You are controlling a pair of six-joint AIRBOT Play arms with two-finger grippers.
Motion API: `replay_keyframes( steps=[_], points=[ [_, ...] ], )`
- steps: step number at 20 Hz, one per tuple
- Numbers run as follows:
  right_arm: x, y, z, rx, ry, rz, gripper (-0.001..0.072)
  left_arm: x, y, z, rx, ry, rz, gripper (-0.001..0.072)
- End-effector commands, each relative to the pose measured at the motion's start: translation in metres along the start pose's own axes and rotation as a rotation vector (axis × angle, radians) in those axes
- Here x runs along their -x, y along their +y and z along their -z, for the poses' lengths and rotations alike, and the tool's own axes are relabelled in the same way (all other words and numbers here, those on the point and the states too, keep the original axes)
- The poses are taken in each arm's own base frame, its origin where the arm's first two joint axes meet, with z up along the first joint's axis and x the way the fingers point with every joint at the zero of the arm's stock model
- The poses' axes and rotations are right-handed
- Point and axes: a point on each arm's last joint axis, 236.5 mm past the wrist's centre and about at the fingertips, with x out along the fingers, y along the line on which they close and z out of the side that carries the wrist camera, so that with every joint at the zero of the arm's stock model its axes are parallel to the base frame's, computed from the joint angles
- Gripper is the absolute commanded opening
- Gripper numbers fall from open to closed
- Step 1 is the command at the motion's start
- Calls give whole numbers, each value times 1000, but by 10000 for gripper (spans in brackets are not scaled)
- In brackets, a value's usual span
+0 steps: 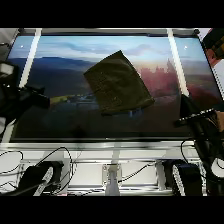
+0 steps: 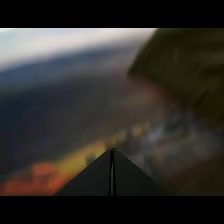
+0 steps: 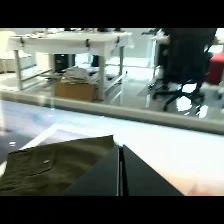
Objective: Fold the clothes and pants, and hang the long-sleeved shirts on hangers.
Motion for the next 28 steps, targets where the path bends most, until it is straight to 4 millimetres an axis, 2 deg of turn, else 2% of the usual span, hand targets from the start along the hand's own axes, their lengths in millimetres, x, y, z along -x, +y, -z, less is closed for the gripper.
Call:
replay_keyframes(
  steps=[1,3,5,6,7,9,11,13,15,16,17,18,19,20,21,25,26,28],
  points=[
    [-14,-13,-22,106,22,30,31,-14,28,87,150,433,-120,35],
    [-38,-6,-1,89,146,-34,31,-16,28,83,151,417,-119,35],
    [-62,5,41,82,349,-138,31,-15,30,78,151,390,-124,35],
    [-68,9,71,61,481,-183,31,-14,30,77,151,388,-125,35],
    [-69,12,105,26,646,-224,31,-14,30,77,166,386,-129,36],
    [-54,6,164,-23,953,-236,31,-14,30,77,180,385,-131,36],
    [-39,-19,200,-75,1156,-117,31,-14,29,77,182,385,-128,36],
    [-32,-55,211,-42,1232,42,31,-14,29,77,183,384,-127,36],
    [-34,-84,203,10,1207,120,31,-18,23,72,202,362,-103,36],
    [-37,-94,197,-4,1185,149,47,-21,13,67,233,342,-64,44],
    [-39,-99,194,-29,1169,167,162,-25,0,64,274,337,-9,48],
    [-41,-103,194,-55,1154,185,304,-29,-13,63,311,339,40,96],
    [-42,-106,195,-91,1145,207,322,-34,-23,61,345,343,81,275],
    [-42,-108,199,-120,1146,219,322,-40,-30,60,373,345,112,467],
    [-44,-109,205,-148,1152,222,322,-45,-37,59,400,352,140,521],
    [-52,-85,243,-418,1198,183,348,-65,-69,62,479,403,271,521],
    [-55,-76,253,-498,1208,168,425,-68,-74,62,488,411,286,521],
    [-57,-63,274,-608,1247,155,469,-74,-80,63,479,418,296,522]
  ],
)
